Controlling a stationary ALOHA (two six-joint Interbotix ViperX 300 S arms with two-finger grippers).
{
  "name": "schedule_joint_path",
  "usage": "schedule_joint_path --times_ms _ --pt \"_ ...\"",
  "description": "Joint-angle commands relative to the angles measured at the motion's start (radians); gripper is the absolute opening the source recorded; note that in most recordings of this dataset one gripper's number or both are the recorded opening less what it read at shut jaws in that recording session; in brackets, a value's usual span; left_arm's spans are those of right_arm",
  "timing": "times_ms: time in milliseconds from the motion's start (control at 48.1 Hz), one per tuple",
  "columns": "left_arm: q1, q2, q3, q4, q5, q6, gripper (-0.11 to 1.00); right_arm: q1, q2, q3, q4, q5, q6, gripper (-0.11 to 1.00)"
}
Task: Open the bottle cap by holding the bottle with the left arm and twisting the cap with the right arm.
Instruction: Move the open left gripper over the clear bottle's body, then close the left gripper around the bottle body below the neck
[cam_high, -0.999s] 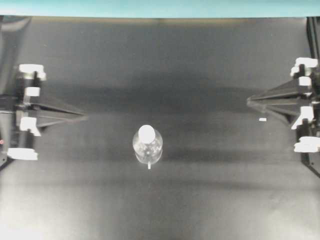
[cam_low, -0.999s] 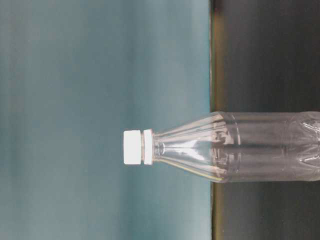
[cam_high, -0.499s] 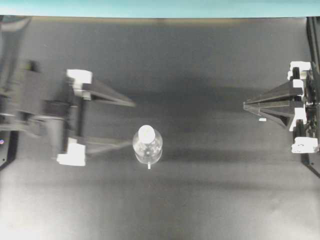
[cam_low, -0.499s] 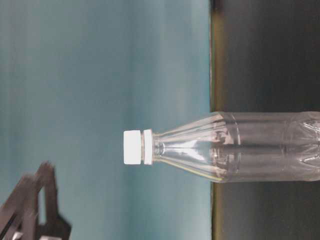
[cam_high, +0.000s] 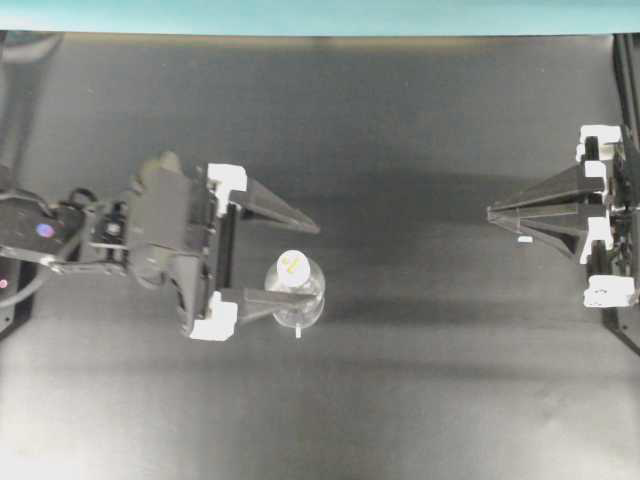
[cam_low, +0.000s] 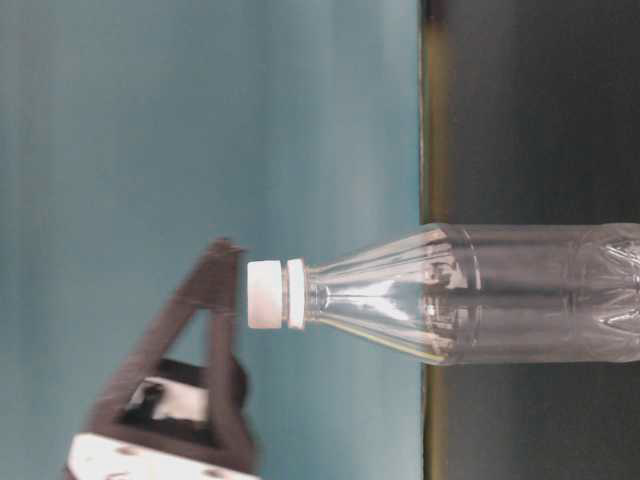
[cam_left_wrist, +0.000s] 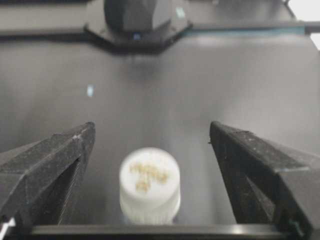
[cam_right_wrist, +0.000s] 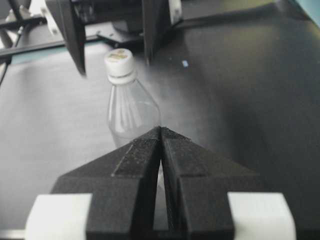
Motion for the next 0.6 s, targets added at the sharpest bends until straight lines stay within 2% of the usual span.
schedule_joint_path --times_ms 0,250,458,582 --pt "0.005 0.021 0.002 0.005 -0.015 0.0 0.99 -0.006 0.005 -0.025 0.005 -0.006 0.009 0.0" --pt "0.003 0.11 0.02 0.005 -0.038 -0.006 0.99 -0.009 0.006 -0.025 0.011 -0.008 0.009 0.0" --pt "0.008 0.19 0.063 0.005 -0.164 -0.084 0.99 -0.011 0.006 -0.025 0.055 0.009 0.011 0.0" --pt "0.011 0.238 0.097 0.005 -0.201 -0.103 0.99 -0.012 0.005 -0.025 0.067 0.014 0.011 0.0"
